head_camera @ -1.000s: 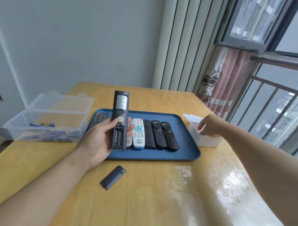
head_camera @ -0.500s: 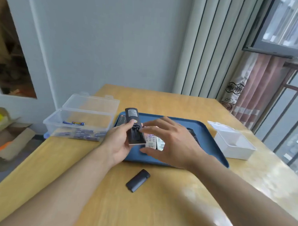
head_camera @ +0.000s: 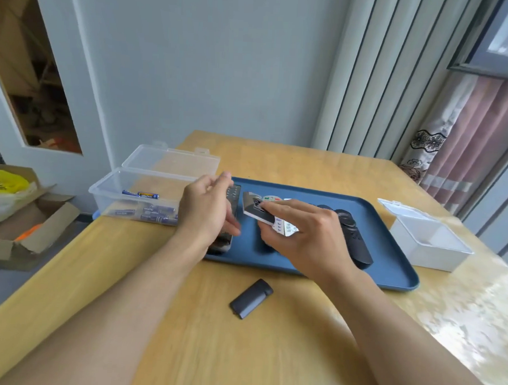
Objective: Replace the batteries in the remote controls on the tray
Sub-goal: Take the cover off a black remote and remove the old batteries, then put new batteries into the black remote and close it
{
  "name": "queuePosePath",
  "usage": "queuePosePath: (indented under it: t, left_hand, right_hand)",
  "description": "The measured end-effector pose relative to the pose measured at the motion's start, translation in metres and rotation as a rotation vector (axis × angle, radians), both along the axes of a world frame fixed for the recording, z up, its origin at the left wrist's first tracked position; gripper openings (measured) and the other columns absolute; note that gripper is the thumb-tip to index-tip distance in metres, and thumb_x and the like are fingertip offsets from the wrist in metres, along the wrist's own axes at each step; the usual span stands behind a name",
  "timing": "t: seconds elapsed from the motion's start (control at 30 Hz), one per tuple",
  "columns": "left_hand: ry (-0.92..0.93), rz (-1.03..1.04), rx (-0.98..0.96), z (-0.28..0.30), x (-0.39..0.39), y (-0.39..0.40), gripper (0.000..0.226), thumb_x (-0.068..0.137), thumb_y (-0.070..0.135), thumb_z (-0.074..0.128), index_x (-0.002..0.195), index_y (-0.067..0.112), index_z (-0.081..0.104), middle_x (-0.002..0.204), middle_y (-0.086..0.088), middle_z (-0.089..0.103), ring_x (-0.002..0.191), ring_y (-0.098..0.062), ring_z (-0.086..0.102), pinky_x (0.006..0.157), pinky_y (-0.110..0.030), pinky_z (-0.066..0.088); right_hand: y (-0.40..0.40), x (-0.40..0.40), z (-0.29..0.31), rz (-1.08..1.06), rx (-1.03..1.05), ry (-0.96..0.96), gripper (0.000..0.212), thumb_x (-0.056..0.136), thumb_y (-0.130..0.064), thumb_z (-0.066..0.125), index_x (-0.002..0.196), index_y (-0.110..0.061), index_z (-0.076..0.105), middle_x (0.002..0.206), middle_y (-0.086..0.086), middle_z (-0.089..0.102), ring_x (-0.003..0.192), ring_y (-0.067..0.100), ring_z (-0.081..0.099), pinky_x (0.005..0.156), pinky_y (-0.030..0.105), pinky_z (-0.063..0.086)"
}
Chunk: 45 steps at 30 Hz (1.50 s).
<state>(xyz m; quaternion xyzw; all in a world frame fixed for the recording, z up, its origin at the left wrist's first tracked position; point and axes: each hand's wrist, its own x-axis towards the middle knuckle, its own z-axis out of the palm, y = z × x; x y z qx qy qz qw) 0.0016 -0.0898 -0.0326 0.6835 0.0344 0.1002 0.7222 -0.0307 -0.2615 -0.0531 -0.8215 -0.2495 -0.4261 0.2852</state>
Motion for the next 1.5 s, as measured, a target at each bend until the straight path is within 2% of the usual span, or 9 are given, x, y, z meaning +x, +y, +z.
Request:
queuePosePath:
  t: [0.13, 0.33, 0.6, 0.77, 0.87, 1.0, 1.23, 1.37, 1.5]
  left_hand:
    - [-0.148, 0.135, -0.092, -0.001, 0.007, 0.008, 0.021, 0.102, 0.023, 0.051, 0.089, 0.014, 0.064, 0.043, 0.004, 0.046, 0.036, -0.019, 0.048, 0.039, -0.026, 0.036]
    - [-0.263, 0.271, -0.164, 0.003, 0.005, 0.012, 0.014, 0.099, 0.016, 0.055, 0.089, 0.018, 0.064, 0.048, 0.011, 0.052, 0.046, -0.011, 0.049, 0.044, -0.024, 0.039]
    - [-0.439, 0.232, 0.157, 0.002, 0.022, 0.032, 0.015, 0.09, 0.028, 0.058, 0.076, 0.032, 0.063, 0.054, 0.008, 0.058, 0.053, -0.013, 0.054, 0.06, -0.032, 0.045]
    - [-0.48, 0.509, 0.643, -0.009, 0.053, 0.104, 0.02, 0.09, 0.016, 0.056, 0.106, 0.024, 0.065, 0.106, 0.005, 0.07, 0.106, -0.024, 0.062, 0.102, -0.042, 0.043]
    - [-0.209, 0.697, 0.538, -0.016, 0.065, 0.138, 0.042, 0.089, 0.011, 0.058, 0.13, 0.024, 0.055, 0.137, 0.005, 0.059, 0.133, -0.025, 0.047, 0.121, -0.054, 0.019]
    - [-0.055, 0.662, 0.369, -0.023, 0.074, 0.155, 0.046, 0.089, 0.011, 0.057, 0.131, 0.029, 0.054, 0.142, 0.011, 0.055, 0.131, -0.022, 0.052, 0.116, -0.045, 0.032]
    - [-0.044, 0.686, 0.129, -0.031, 0.071, 0.144, 0.053, 0.084, -0.011, 0.039, 0.118, 0.022, 0.063, 0.126, 0.01, 0.064, 0.111, -0.012, 0.058, 0.08, -0.02, 0.037]
    - [-0.117, 0.721, 0.125, -0.031, 0.07, 0.141, 0.052, 0.081, -0.013, 0.037, 0.11, 0.019, 0.066, 0.119, 0.006, 0.067, 0.103, -0.008, 0.055, 0.064, 0.002, 0.032]
    - [-0.186, 0.75, 0.073, -0.03, 0.074, 0.141, 0.053, 0.075, -0.014, 0.036, 0.102, 0.017, 0.069, 0.11, 0.003, 0.07, 0.105, -0.014, 0.061, 0.069, 0.004, 0.034]
  right_hand:
    - [0.001, -0.002, -0.004, 0.027, -0.09, 0.113, 0.024, 0.077, -0.015, 0.08, 0.1, -0.016, 0.079, 0.098, -0.006, 0.077, 0.088, 0.011, 0.072, 0.074, 0.034, 0.059]
    - [-0.003, -0.01, -0.006, 0.09, -0.372, 0.374, 0.027, 0.082, -0.042, 0.078, 0.103, -0.026, 0.076, 0.106, -0.016, 0.07, 0.105, 0.01, 0.059, 0.086, 0.034, 0.053]
    - [0.0, -0.013, -0.007, 0.058, -0.346, 0.337, 0.04, 0.082, -0.064, 0.069, 0.102, -0.03, 0.077, 0.104, -0.02, 0.068, 0.105, 0.008, 0.055, 0.092, 0.027, 0.048]
    - [0.004, -0.006, -0.008, -0.034, -0.27, 0.199, 0.023, 0.092, -0.037, 0.07, 0.109, -0.023, 0.076, 0.105, -0.015, 0.069, 0.104, 0.013, 0.058, 0.09, 0.036, 0.05]
    - [0.024, 0.006, -0.003, -0.026, -0.219, 0.147, 0.017, 0.094, -0.019, 0.068, 0.11, -0.021, 0.076, 0.105, -0.011, 0.071, 0.102, 0.015, 0.061, 0.088, 0.033, 0.05]
    - [0.079, 0.038, 0.02, 0.072, -0.295, 0.253, 0.02, 0.097, -0.013, 0.064, 0.11, -0.02, 0.077, 0.106, -0.006, 0.072, 0.101, 0.016, 0.061, 0.086, 0.027, 0.049]
    - [0.142, 0.101, 0.078, -0.004, -0.828, 0.776, 0.032, 0.09, -0.001, 0.066, 0.114, -0.02, 0.075, 0.106, -0.002, 0.075, 0.097, 0.013, 0.068, 0.081, 0.024, 0.053]
    - [0.157, 0.118, 0.077, -0.053, -0.995, 0.816, 0.037, 0.086, -0.001, 0.07, 0.114, -0.024, 0.074, 0.108, -0.002, 0.072, 0.1, 0.019, 0.067, 0.09, 0.035, 0.057]
    - [0.164, 0.123, 0.063, -0.076, -1.058, 0.786, 0.052, 0.079, 0.009, 0.049, 0.105, -0.028, 0.075, 0.105, 0.001, 0.071, 0.092, 0.026, 0.069, 0.08, 0.035, 0.06]
